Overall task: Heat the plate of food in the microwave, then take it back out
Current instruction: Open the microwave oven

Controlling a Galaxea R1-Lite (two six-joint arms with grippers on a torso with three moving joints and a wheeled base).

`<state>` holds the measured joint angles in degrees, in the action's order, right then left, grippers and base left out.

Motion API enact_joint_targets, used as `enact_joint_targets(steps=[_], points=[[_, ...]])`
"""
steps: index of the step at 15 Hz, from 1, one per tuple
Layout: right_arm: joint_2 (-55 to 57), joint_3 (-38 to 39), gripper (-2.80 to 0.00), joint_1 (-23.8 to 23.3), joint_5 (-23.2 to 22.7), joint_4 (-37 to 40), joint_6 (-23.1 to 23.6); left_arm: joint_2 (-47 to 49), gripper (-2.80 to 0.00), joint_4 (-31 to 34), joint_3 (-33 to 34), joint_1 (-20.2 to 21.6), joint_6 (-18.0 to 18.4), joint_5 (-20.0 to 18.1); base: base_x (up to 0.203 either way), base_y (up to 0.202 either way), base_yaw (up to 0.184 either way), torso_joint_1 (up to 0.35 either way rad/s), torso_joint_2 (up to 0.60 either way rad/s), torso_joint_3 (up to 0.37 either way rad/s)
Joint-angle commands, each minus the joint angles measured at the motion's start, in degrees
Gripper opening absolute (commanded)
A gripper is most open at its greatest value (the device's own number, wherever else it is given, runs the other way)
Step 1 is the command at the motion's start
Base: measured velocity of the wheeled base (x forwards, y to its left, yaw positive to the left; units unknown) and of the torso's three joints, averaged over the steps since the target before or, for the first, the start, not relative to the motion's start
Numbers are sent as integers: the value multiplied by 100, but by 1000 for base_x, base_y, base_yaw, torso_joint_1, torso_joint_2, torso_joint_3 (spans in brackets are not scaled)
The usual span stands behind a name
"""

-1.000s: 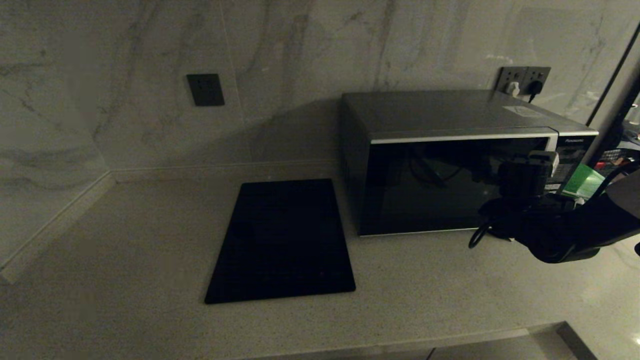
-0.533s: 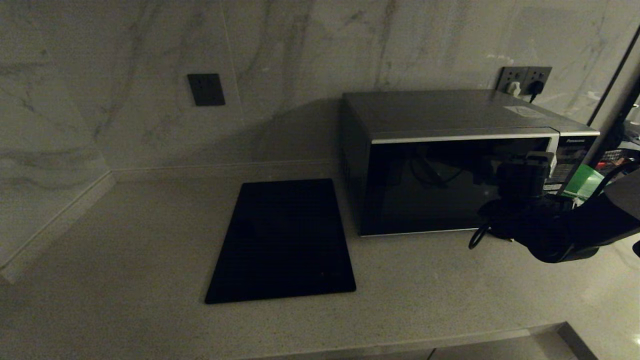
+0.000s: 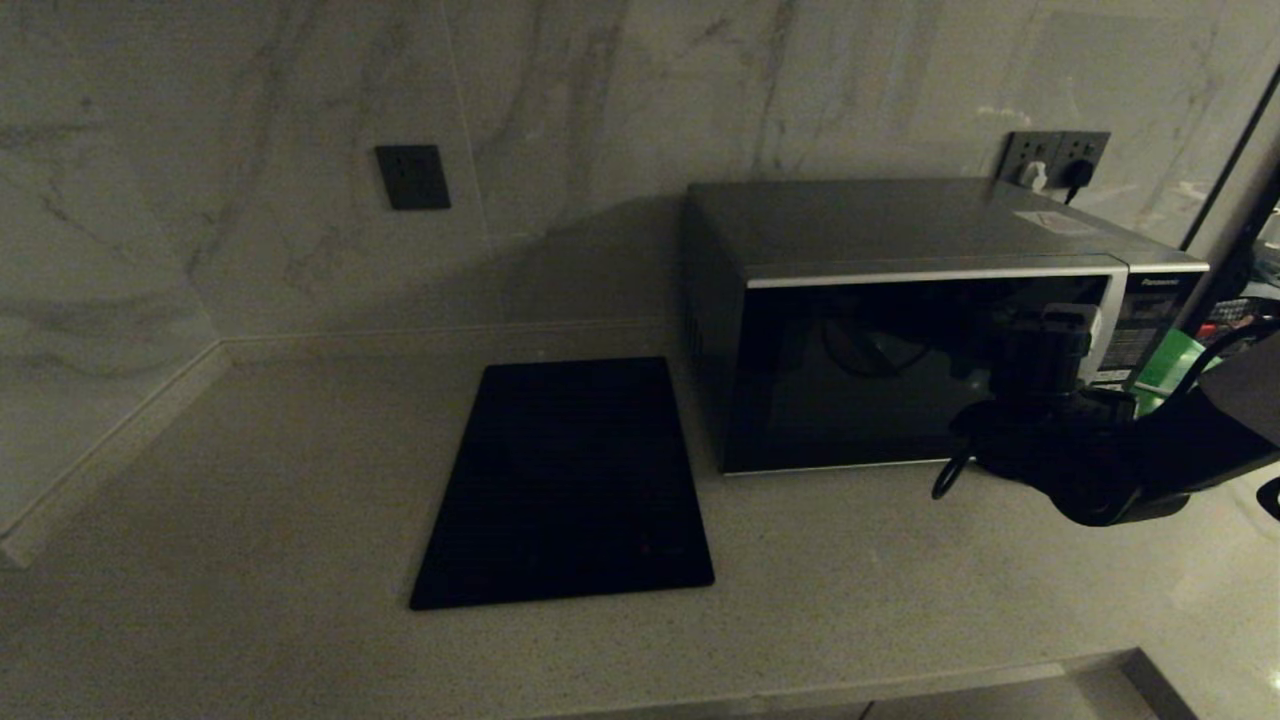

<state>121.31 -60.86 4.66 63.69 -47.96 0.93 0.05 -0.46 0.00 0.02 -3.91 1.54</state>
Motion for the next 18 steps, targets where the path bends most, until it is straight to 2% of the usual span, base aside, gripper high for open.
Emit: enact_joint_targets(steps=[1, 11, 18], points=[[-11, 13, -280, 0, 73, -29, 4, 4, -280, -6, 0, 6, -4, 5, 0, 0, 0, 0, 0, 0], [-99, 229, -280, 18, 495, -38, 4, 4, -280, -6, 0, 6, -4, 5, 0, 0, 0, 0, 0, 0], [-90, 323, -280, 257, 328, -91, -78, 4, -280, -6, 0, 6, -4, 5, 0, 0, 0, 0, 0, 0]])
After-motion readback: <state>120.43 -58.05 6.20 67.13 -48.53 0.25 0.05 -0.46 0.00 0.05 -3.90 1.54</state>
